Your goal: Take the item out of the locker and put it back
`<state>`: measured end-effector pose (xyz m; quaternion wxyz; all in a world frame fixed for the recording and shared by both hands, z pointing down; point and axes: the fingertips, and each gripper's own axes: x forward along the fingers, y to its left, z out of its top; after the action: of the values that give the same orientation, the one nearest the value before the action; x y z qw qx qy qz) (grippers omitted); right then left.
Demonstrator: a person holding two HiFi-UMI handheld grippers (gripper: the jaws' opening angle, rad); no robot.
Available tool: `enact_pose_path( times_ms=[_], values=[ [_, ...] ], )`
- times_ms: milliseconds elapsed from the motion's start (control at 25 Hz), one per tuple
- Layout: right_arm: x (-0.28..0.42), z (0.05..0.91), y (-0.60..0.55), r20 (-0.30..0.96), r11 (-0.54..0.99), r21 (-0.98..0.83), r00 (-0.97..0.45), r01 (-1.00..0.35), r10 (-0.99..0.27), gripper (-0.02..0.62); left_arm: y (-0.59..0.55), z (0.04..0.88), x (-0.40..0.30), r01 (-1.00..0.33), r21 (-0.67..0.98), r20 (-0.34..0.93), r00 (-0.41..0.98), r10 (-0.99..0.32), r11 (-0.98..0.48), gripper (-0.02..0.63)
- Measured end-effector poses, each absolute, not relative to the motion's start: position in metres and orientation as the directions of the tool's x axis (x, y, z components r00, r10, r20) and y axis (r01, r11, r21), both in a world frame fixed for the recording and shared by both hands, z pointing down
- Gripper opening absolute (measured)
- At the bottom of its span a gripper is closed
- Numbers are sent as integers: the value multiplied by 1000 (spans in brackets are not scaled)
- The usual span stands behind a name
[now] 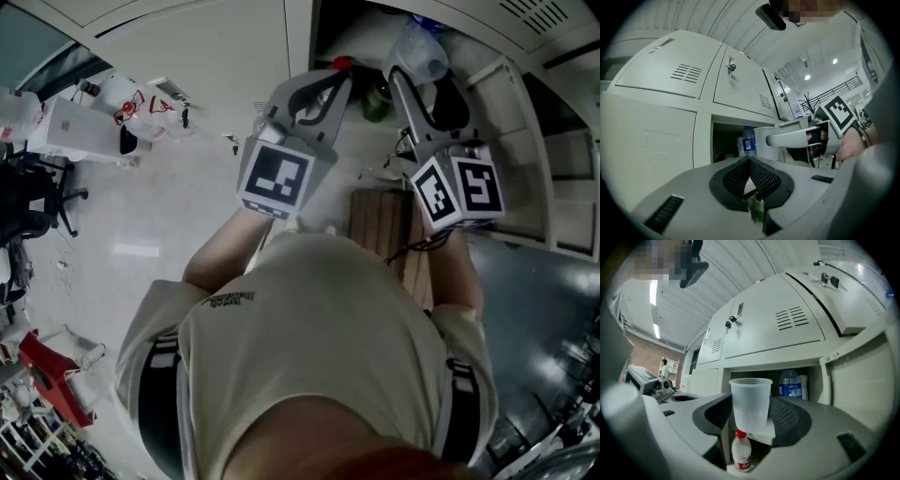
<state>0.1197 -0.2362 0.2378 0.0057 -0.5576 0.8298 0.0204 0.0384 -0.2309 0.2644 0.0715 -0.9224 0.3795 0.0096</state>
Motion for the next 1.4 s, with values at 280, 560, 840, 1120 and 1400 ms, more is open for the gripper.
enact_pose_path(
  times_ms=[280,560,840,1120,1400],
  values=[
    [118,270,-206,6,423,0,-423,-906,-906,253,-219,277,32,-696,-115,-62,717,-694,-708,12],
    [116,298,-189,27,438,-35,-439,-898,-898,252,-211,294,21,-714,-109,-42,698,-715,-691,12],
    [113,310,-178,24,447,-61,-449,-892,-893,251,-197,303,19,-706,-144,-38,704,-709,-693,12],
    [113,313,-177,25,446,-76,-449,-892,-893,252,-193,316,21,-695,-132,5,712,-702,-706,12],
    [115,311,-176,17,436,-63,-437,-898,-899,252,-193,319,20,-704,-95,-3,707,-707,-703,12]
  ],
)
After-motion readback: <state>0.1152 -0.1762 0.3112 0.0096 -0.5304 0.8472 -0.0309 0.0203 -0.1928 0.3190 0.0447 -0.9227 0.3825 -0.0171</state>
